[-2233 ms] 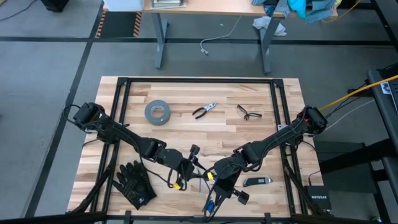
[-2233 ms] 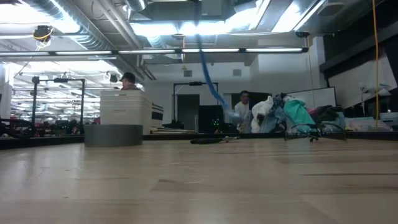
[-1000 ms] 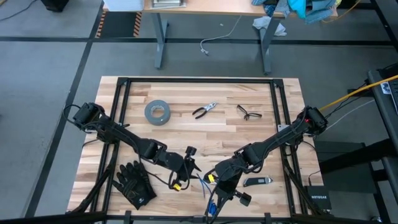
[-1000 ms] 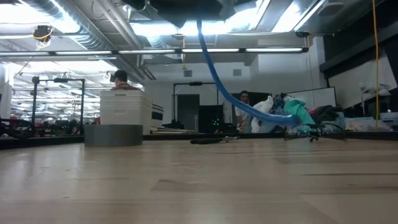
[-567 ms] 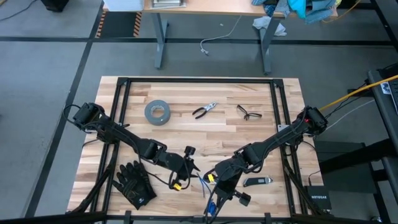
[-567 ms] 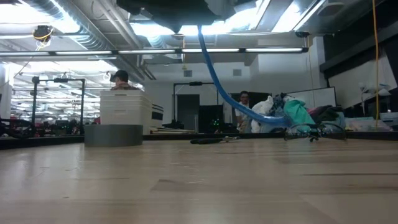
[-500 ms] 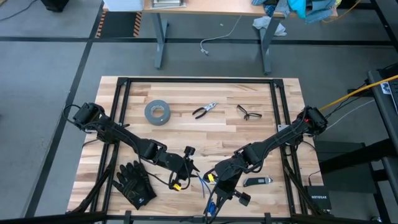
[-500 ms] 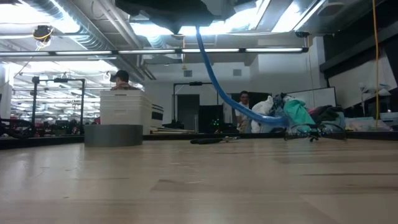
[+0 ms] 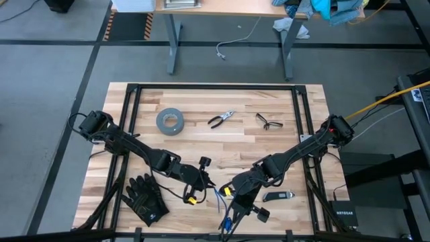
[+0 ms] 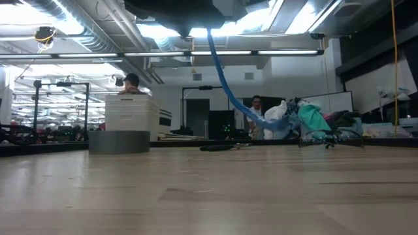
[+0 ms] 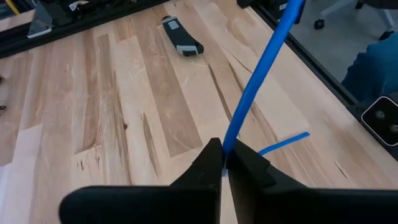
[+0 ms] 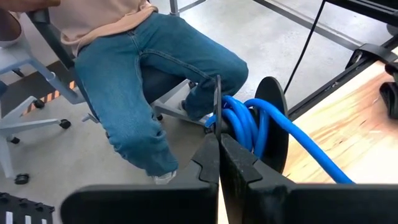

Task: Coil cords
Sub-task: Coil the blue wire cable onto the black spool

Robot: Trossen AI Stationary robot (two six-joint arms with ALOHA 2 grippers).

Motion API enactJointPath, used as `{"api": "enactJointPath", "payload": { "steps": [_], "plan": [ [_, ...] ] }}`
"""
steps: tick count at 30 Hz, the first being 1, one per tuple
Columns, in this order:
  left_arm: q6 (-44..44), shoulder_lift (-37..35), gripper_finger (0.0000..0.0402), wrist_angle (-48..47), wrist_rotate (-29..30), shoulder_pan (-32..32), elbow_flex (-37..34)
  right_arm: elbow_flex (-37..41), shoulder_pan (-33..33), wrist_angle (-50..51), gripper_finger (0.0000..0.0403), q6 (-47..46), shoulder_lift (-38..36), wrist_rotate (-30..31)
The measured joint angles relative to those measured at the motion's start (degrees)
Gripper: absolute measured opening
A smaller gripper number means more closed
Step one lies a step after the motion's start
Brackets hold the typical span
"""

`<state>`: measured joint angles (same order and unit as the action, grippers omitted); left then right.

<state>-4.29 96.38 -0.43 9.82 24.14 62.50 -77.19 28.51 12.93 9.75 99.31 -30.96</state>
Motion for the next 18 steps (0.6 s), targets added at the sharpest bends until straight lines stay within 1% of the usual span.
{"api": "enactJointPath", "payload": {
  "steps": [5, 9, 14, 18],
  "plan": [
    [-0.5, 0.0, 0.0004, 1.4, -0.2, -0.2, 0.0, 0.0, 0.0, -0.8, 0.0001, 1.1, 0.0, 0.5],
    [-1.3, 0.1, 0.0004, 2.6, -2.2, -0.2, 0.0, 0.0, 0.0, -3.0, 0.0001, 1.6, 0.0, 0.4],
    [-3.5, 2.7, 0.0004, 7.9, -5.2, -0.4, 0.0, 0.0, 0.0, -5.8, 0.0001, 2.8, 0.0, 0.4],
    [-3.7, 5.7, 0.0004, 10.7, -8.1, -1.4, 0.0, 0.0, 0.0, -7.4, 0.0001, 3.7, -0.1, 0.6]
  ]
}}
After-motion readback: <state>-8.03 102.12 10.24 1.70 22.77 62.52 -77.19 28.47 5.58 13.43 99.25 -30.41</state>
